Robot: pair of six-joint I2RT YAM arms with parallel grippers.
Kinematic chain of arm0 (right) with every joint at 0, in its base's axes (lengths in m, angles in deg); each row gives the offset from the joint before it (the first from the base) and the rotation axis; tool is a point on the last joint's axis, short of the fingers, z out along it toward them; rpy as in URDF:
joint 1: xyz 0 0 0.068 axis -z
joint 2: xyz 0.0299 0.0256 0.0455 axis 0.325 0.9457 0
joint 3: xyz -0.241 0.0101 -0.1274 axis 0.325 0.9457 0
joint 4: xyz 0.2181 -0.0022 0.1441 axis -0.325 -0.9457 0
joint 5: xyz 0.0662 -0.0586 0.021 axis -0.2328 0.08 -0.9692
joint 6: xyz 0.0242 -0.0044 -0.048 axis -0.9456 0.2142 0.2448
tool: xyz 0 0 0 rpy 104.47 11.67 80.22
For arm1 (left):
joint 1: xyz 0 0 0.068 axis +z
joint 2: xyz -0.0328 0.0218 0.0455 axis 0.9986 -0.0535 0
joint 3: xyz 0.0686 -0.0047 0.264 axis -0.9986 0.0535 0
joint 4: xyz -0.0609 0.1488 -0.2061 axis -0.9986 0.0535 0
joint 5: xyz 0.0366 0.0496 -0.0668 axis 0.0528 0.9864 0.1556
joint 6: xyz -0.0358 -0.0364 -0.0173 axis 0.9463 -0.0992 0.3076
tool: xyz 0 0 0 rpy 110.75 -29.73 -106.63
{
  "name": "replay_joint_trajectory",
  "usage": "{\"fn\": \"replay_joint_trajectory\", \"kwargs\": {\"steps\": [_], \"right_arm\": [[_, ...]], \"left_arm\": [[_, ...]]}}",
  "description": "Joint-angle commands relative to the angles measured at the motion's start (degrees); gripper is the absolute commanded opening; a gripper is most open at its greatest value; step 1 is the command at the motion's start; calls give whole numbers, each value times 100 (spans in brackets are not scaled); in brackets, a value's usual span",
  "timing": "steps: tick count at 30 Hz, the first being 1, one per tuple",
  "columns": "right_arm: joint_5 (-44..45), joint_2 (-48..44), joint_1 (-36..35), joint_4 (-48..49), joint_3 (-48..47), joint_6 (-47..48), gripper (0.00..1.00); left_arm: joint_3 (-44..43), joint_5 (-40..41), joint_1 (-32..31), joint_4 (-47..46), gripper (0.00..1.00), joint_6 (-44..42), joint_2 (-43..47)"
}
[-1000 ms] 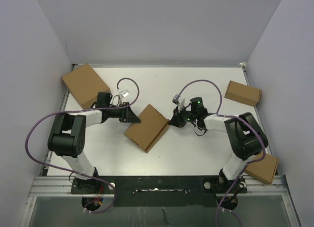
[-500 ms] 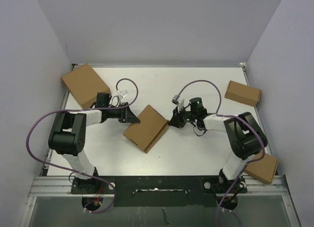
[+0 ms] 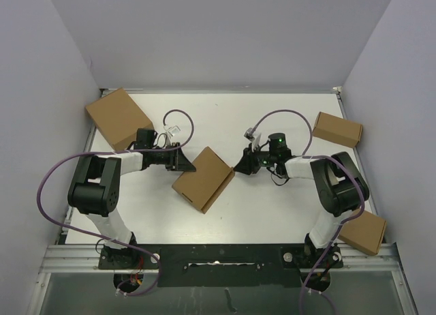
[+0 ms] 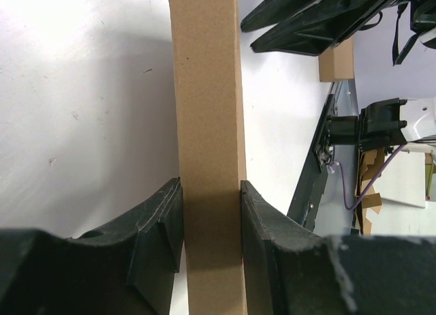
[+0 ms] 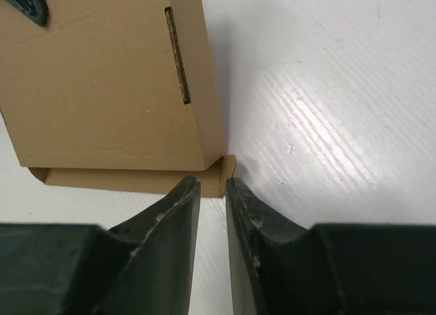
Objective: Fold the paper box
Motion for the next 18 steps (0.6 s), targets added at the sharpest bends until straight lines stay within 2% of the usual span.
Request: {"fn": "replay_joint_trajectory", "kwargs": {"steps": [1,4,7,18], "right_arm": [[-510,-87,312,784,-103,-368,26],[-576,-150,500,938,-38,-514,31],[-478,-68,487,566,-156,-348,32],[-546,451,228,-427,-612,65,28]], "left_arm": [[-216,257,-21,18,13,-455,-113],[-222,250,-21,26,13,-447,-129],[-223,246,-21,21,13,-447,-131],[-228,222,-12,54,13,-447,-195]]}}
